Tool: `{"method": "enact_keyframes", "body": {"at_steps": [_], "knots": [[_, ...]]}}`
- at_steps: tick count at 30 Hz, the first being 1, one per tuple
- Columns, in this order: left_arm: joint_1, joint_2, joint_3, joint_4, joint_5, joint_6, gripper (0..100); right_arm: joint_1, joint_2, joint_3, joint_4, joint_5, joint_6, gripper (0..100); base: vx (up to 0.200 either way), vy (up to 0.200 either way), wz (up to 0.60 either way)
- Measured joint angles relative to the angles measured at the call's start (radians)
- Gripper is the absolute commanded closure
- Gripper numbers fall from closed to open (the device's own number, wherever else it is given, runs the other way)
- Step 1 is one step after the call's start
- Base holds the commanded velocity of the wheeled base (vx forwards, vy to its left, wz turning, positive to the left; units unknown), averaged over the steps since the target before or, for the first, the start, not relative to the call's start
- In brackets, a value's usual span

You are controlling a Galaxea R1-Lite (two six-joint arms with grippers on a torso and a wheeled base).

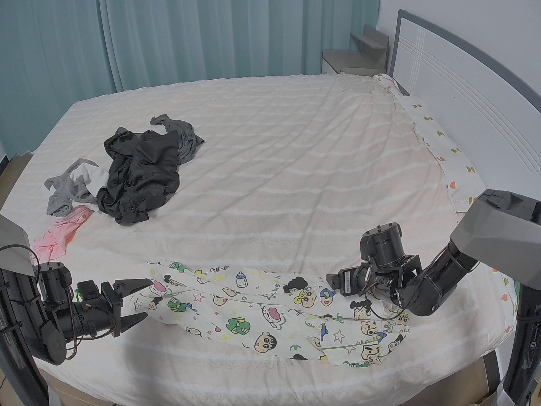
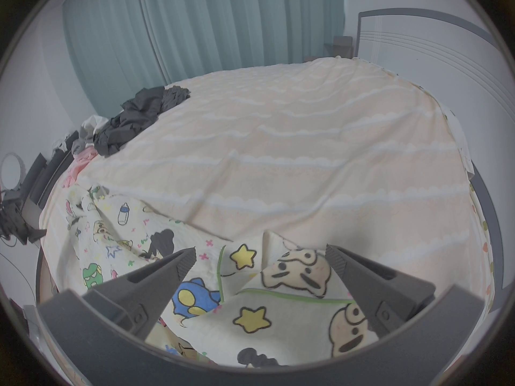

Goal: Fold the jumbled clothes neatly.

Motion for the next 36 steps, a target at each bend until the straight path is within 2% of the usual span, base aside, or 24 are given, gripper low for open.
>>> {"method": "enact_keyframes", "body": {"at_steps": [4,5,28,29,36], "knots": [[-0.001,0.004,0.000,0.000,0.000,0.000,0,0.003,0.014,0.001,-0.005,-0.010,0.000,0,0.000,0.000,0.00],[-0.001,0.004,0.000,0.000,0.000,0.000,0,0.003,0.015,0.003,-0.006,-0.010,0.000,100,0.000,0.000,0.00],[-0.001,0.009,0.002,0.000,0.000,0.002,0,0.034,-0.027,0.049,-0.036,-0.034,0.012,100,0.000,0.000,0.00],[-0.001,0.009,0.002,0.000,0.001,0.002,0,0.035,-0.031,0.053,-0.038,-0.034,0.011,0,0.000,0.000,0.00],[-0.001,0.013,0.002,0.000,0.001,0.002,0,0.037,-0.048,0.077,-0.038,-0.032,0.013,0,0.000,0.000,0.00]]}}
